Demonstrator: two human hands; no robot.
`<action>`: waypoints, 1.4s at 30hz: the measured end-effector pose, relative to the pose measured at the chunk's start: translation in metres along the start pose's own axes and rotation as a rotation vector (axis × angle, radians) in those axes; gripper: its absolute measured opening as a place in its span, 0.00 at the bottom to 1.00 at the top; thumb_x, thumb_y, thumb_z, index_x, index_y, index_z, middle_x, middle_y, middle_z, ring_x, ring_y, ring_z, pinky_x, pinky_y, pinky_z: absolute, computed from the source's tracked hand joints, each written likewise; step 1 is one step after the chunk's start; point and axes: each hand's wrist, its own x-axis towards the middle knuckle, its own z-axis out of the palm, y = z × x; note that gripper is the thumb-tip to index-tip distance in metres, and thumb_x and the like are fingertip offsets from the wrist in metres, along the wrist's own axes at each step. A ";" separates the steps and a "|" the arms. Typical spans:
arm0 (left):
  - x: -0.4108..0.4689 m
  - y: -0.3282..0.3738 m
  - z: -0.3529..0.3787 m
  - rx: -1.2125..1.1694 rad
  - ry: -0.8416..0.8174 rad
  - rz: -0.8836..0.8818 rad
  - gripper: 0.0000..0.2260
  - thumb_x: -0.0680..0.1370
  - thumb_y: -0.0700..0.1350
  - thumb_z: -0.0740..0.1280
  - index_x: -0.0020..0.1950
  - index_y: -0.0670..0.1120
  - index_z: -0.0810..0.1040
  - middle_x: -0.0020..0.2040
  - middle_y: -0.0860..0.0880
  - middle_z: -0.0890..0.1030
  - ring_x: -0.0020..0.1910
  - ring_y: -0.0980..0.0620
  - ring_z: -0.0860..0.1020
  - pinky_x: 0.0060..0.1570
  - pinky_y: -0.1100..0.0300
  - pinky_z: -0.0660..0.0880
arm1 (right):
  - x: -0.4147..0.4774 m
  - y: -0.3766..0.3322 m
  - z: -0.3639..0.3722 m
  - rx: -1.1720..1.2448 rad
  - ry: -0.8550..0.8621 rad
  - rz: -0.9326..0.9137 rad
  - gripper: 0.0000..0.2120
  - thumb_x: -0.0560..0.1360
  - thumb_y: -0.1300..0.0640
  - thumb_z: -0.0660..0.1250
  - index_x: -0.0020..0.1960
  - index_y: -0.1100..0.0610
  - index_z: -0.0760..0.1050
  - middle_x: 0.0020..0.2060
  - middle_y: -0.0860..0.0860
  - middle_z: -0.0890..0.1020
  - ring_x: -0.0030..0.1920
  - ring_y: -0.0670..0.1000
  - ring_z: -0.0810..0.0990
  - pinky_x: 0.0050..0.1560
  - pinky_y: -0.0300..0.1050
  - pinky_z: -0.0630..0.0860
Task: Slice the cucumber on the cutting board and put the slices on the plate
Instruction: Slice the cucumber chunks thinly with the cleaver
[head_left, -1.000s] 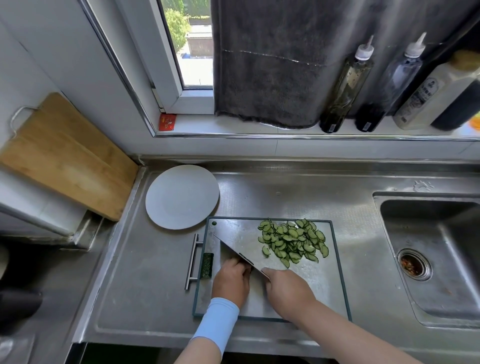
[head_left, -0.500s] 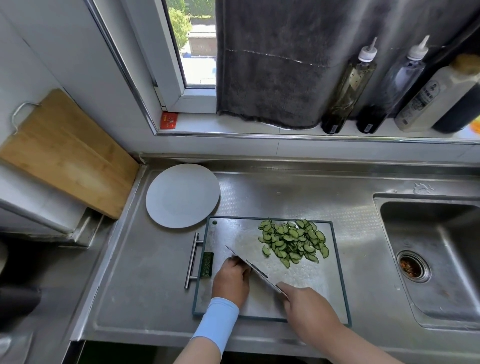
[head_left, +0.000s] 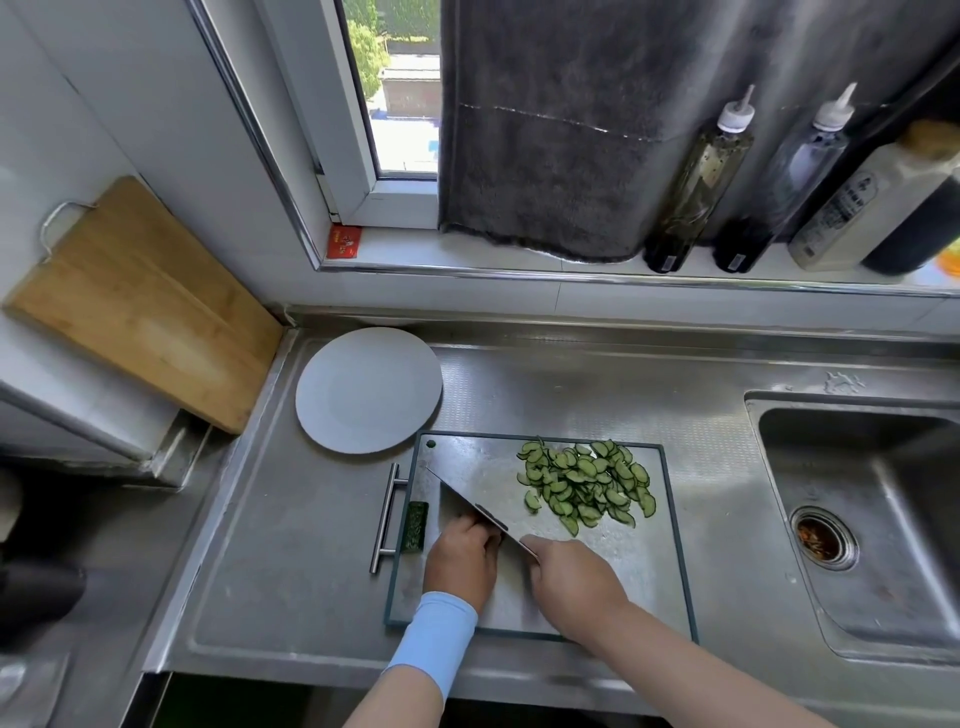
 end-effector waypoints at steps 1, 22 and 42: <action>0.000 0.000 0.001 0.006 -0.008 -0.014 0.08 0.64 0.38 0.79 0.37 0.48 0.83 0.35 0.50 0.78 0.35 0.48 0.78 0.29 0.61 0.75 | -0.002 0.001 0.000 -0.002 0.008 -0.001 0.11 0.77 0.58 0.55 0.52 0.50 0.74 0.41 0.52 0.81 0.41 0.56 0.75 0.41 0.49 0.75; -0.002 -0.003 0.003 -0.026 0.031 -0.014 0.08 0.65 0.38 0.77 0.38 0.48 0.84 0.38 0.50 0.79 0.38 0.48 0.79 0.32 0.59 0.78 | -0.023 0.021 0.000 0.014 -0.011 0.027 0.09 0.76 0.60 0.55 0.48 0.52 0.73 0.35 0.49 0.77 0.38 0.53 0.74 0.33 0.44 0.66; -0.005 -0.007 0.006 -0.050 0.050 -0.033 0.08 0.67 0.39 0.76 0.42 0.49 0.84 0.42 0.49 0.81 0.42 0.49 0.79 0.36 0.59 0.79 | -0.040 0.023 -0.002 -0.019 0.016 0.012 0.15 0.79 0.56 0.55 0.61 0.49 0.74 0.46 0.52 0.84 0.46 0.54 0.79 0.45 0.49 0.77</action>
